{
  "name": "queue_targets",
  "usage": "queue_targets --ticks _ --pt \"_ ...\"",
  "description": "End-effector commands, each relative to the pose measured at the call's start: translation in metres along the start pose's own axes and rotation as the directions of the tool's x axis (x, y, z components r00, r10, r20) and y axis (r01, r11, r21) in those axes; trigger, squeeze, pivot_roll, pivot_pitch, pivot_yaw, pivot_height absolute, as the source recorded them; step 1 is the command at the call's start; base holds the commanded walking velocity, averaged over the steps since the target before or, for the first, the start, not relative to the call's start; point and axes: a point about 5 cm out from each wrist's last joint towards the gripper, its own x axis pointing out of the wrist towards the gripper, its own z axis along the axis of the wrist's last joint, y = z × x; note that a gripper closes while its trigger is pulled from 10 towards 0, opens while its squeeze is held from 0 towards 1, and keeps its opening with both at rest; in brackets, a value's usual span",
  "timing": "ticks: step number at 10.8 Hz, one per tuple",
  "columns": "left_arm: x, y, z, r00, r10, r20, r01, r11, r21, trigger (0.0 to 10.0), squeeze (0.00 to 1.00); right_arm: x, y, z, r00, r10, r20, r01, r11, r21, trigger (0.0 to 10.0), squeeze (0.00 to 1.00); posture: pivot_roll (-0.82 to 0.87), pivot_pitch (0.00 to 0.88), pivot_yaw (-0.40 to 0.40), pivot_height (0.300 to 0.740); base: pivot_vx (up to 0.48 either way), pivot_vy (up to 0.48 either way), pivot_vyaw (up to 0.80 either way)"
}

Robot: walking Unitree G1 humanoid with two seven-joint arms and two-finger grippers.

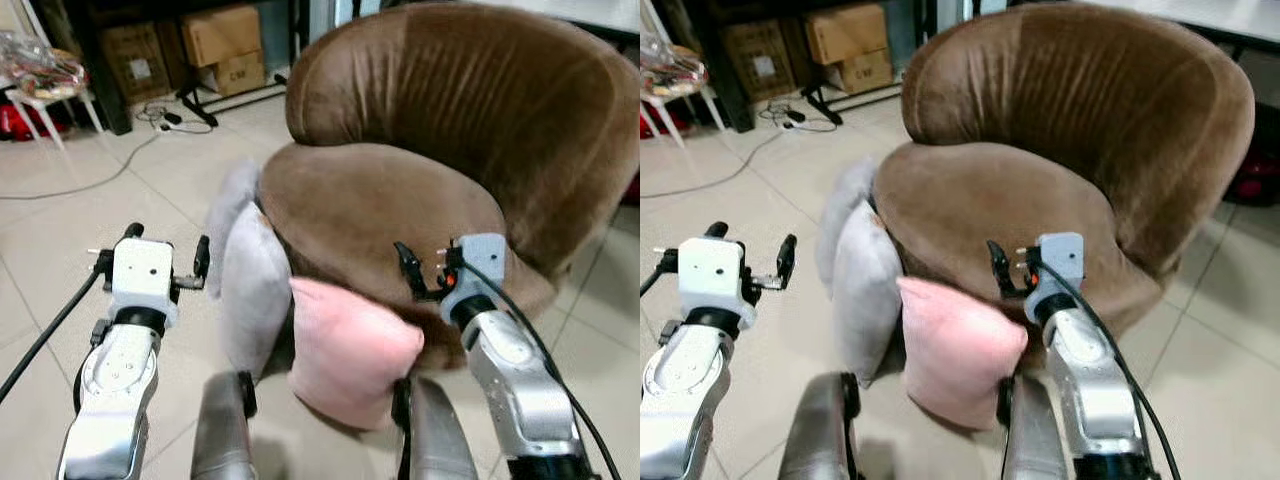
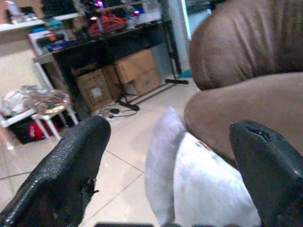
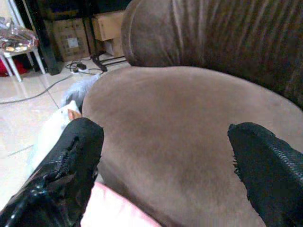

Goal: Move the pillow to the sofa from floor

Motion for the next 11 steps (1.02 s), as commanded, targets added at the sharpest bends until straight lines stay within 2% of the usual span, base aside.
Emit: queue_targets --ticks 1,2,3,4,5,6,7,9,10,11 --pt "0.0 -0.002 -0.004 0.999 -0.033 -0.021 0.033 0.999 0.005 10.0 0.0 0.005 0.0 0.003 1.0 0.024 -0.003 -0.024 1.0 0.005 10.0 0.0 -0.05 0.0 0.015 0.466 0.0 0.0 0.0" --pt "0.002 -0.01 -0.009 0.99 -0.136 -0.047 0.137 0.99 0.025 10.0 0.0 0.014 -0.002 0.0 0.997 0.066 -0.036 -0.068 0.997 -0.039 10.0 0.0 -0.05 0.0 0.02 0.451 0.0 0.0 0.0" --pt "0.0 -0.012 -0.013 0.981 -0.182 -0.061 0.184 0.983 0.025 10.0 0.0 0.018 -0.004 -0.003 0.996 0.07 -0.054 -0.073 0.995 -0.064 10.0 0.0 -0.05 0.0 0.028 0.441 0.0 0.0 0.0" --pt "-0.003 -0.014 -0.02 0.966 -0.239 -0.098 0.243 0.97 0.025 10.0 0.0 0.03 0.0 -0.014 0.985 0.127 -0.116 -0.14 0.984 -0.113 10.0 0.0 -0.05 0.0 0.033 0.441 0.0 0.0 0.0" --pt "-0.005 -0.013 -0.022 0.957 -0.269 -0.113 0.275 0.961 0.037 10.0 0.0 0.035 0.003 -0.019 0.974 0.17 -0.149 -0.189 0.974 -0.126 10.0 0.0 -0.04 0.0 0.032 0.441 0.0 0.0 0.0" --pt "-0.009 -0.012 -0.022 0.947 -0.298 -0.123 0.306 0.951 0.052 10.0 0.0 0.04 0.01 -0.024 0.958 0.227 -0.176 -0.253 0.957 -0.14 10.0 1.0 -0.02 0.0 0.033 0.441 0.0 0.0 0.0" --pt "-0.011 -0.012 -0.022 0.935 -0.331 -0.127 0.34 0.939 0.051 10.0 0.0 0.048 0.015 -0.028 0.94 0.265 -0.213 -0.306 0.932 -0.192 10.0 1.0 -0.01 0.0 0.029 0.441 0.0 0.0 0.0" --pt "-0.019 -0.007 -0.023 0.911 -0.381 -0.155 0.394 0.917 0.058 10.0 0.0 0.063 0.027 -0.04 0.884 0.35 -0.311 -0.43 0.87 -0.242 10.0 1.0 0.01 0.0 0.031 0.441 0.0 0.0 0.0" --pt "-0.025 -0.005 -0.026 0.902 -0.396 -0.174 0.41 0.91 0.056 10.0 0.0 0.066 0.031 -0.046 0.857 0.363 -0.366 -0.453 0.869 -0.2 10.0 1.0 0.01 0.0 0.033 0.441 0.0 0.0 0.0" --pt "-0.029 -0.003 -0.026 0.894 -0.408 -0.185 0.424 0.904 0.059 10.0 0.0 0.067 0.035 -0.049 0.833 0.373 -0.409 -0.49 0.841 -0.231 10.0 1.0 0.01 0.02 0.038 0.441 0.0 0.0 0.0"
